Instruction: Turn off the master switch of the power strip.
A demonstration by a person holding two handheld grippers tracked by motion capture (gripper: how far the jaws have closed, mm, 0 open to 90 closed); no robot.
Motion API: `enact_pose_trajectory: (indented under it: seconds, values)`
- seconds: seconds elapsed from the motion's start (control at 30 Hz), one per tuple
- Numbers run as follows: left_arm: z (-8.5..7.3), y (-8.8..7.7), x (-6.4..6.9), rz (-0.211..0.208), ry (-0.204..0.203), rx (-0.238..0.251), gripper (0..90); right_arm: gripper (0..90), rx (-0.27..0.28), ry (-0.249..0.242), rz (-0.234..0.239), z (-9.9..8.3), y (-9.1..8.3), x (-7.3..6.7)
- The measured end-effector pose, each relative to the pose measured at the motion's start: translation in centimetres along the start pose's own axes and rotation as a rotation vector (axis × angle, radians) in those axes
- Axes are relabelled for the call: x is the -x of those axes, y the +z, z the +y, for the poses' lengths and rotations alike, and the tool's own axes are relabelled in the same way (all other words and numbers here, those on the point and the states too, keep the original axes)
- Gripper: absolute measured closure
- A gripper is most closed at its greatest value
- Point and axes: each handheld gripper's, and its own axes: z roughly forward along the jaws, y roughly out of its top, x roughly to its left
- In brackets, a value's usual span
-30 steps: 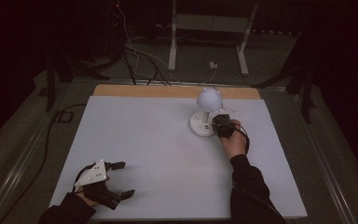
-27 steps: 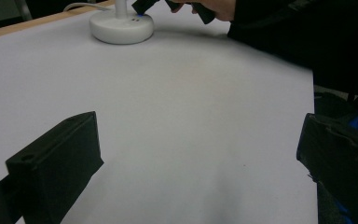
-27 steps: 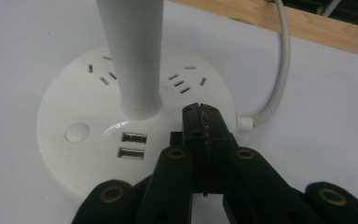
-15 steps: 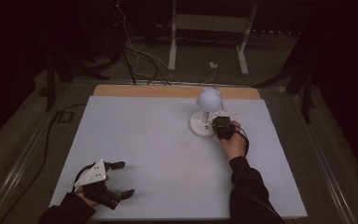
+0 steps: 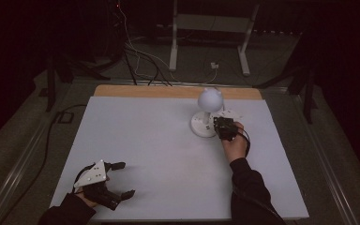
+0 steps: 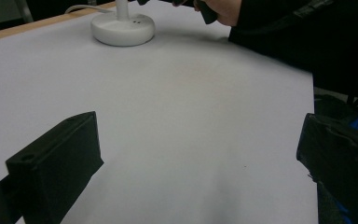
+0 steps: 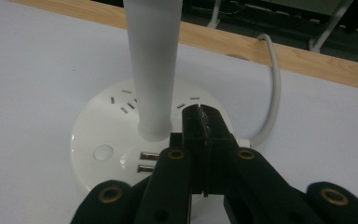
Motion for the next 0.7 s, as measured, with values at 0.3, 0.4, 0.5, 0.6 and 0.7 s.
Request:
enact_pose_trajectory:
  seconds: [0.3,0.4,0.5,0.6,0.7]
  values:
    - [0.0,0.0,0.0,0.002,0.0,0.0,0.3,77.5,0.004,0.025,0.035,0.3,-1.1,0.3]
    - [0.0,0.0,0.0,0.002,0.001,0.0,0.3,66.9,0.008,0.021,0.05,0.3,-1.6,0.3]
    - [0.0,0.0,0.0,0.003,0.0,0.0,0.3,53.4,0.014,0.026,0.067,0.2,-1.9,0.3]
    - [0.0,0.0,0.1,0.004,0.001,0.0,0.3,42.0,0.021,0.051,0.074,0.1,-2.3,0.5]
    - [0.0,0.0,0.1,0.004,0.001,-0.002,0.3,31.2,0.019,0.06,0.091,0.2,-2.7,0.6]
